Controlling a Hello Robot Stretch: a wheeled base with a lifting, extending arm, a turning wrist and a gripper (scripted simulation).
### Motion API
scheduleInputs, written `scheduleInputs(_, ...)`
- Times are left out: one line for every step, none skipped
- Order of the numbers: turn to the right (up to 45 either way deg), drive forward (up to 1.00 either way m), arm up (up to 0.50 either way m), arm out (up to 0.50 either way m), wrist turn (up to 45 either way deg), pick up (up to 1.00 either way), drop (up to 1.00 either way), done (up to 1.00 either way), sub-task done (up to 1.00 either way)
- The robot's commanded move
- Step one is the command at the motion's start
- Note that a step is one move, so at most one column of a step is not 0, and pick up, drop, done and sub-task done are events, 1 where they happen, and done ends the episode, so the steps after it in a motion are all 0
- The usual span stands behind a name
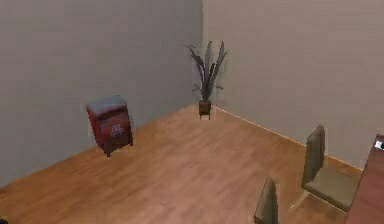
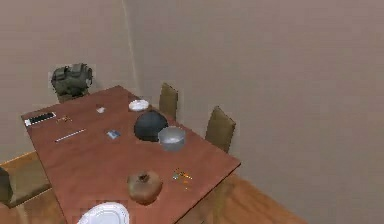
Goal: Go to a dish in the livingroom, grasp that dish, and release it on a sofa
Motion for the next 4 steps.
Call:
scheduleInputs(9.0, 0.0, 0.0, 0.0, 0.0, 0.0, 0.0, 0.0, 0.0)
scheduleInputs(0.0, 0.35, 0.0, 0.0, 0.0, 0.0, 0.0, 0.0, 0.0)
scheduleInputs(45.0, 0.0, 0.0, 0.0, 0.0, 0.0, 0.0, 0.0, 0.0)
scheduleInputs(45.0, 0.0, 0.0, 0.0, 0.0, 0.0, 0.0, 0.0, 0.0)
